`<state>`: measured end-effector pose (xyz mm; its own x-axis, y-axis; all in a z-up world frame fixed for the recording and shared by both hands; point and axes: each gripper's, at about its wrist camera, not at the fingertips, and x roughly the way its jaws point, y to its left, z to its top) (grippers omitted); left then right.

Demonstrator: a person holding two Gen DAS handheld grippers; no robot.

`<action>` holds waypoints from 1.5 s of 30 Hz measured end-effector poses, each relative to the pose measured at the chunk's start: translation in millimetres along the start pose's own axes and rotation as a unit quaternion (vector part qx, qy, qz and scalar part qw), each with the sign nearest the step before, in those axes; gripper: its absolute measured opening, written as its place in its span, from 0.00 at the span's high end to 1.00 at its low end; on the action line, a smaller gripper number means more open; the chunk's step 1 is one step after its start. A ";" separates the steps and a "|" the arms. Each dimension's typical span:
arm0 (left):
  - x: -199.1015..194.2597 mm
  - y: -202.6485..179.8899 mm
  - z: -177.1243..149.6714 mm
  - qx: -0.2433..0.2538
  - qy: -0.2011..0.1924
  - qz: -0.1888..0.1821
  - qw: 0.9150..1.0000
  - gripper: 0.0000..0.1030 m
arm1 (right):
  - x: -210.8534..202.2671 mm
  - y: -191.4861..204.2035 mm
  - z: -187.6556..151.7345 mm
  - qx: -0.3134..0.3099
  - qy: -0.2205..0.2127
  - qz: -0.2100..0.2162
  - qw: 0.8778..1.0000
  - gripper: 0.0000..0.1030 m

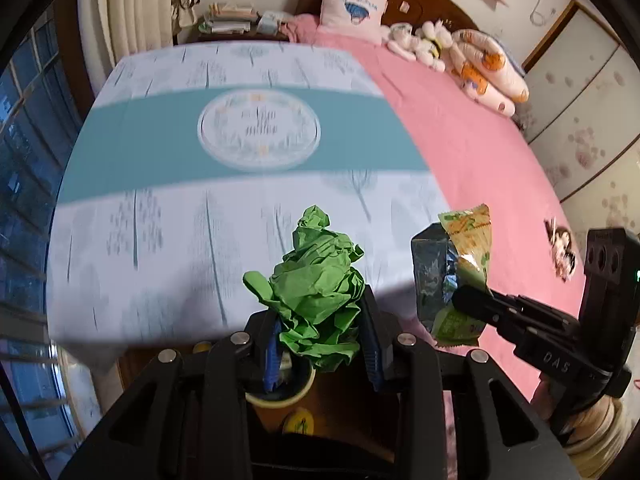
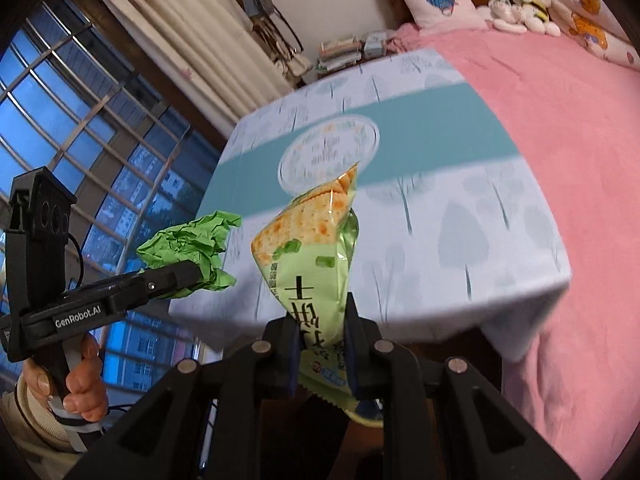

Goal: Collect trash
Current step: 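Carry green paper and snack bag over the bin and open both tools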

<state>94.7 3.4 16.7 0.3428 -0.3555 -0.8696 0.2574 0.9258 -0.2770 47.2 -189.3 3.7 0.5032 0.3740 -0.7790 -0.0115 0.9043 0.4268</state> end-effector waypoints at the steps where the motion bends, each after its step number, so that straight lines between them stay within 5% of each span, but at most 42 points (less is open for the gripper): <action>1: 1.2 -0.3 -13.2 -0.001 0.008 0.005 1.000 0.69 | 1.1 -2.1 -8.8 0.003 0.008 0.001 1.000 0.83; 12: 58.7 23.8 -102.0 -0.012 0.083 0.035 0.996 0.69 | 54.6 -13.5 -93.3 -0.007 0.090 -0.028 0.995 0.83; 25: 237.1 76.3 -188.4 -0.009 0.136 0.044 0.990 0.69 | 236.7 -74.2 -195.5 0.049 0.166 -0.078 0.982 0.83; 33: 321.9 91.2 -224.0 0.009 0.136 0.070 0.988 0.66 | 325.8 -121.7 -240.4 0.060 0.188 -0.091 0.976 0.80; 36: 342.3 96.7 -229.5 -0.004 0.136 0.078 0.988 0.55 | 346.9 -132.5 -251.6 0.054 0.195 -0.092 0.975 0.72; 40: 355.1 111.9 -236.3 -0.019 0.132 0.097 0.986 0.07 | 361.6 -135.7 -254.7 0.043 0.196 -0.092 0.975 0.56; 45: 357.0 124.1 -236.4 -0.030 0.129 0.115 0.985 0.06 | 357.1 -137.2 -256.1 0.034 0.180 -0.092 0.979 0.51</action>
<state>35.4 21.8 -424.8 0.1435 -0.0984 -0.9847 0.1431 0.9867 -0.0778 7.2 -127.0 -450.7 0.1539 0.2650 -0.9519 0.1150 0.9520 0.2836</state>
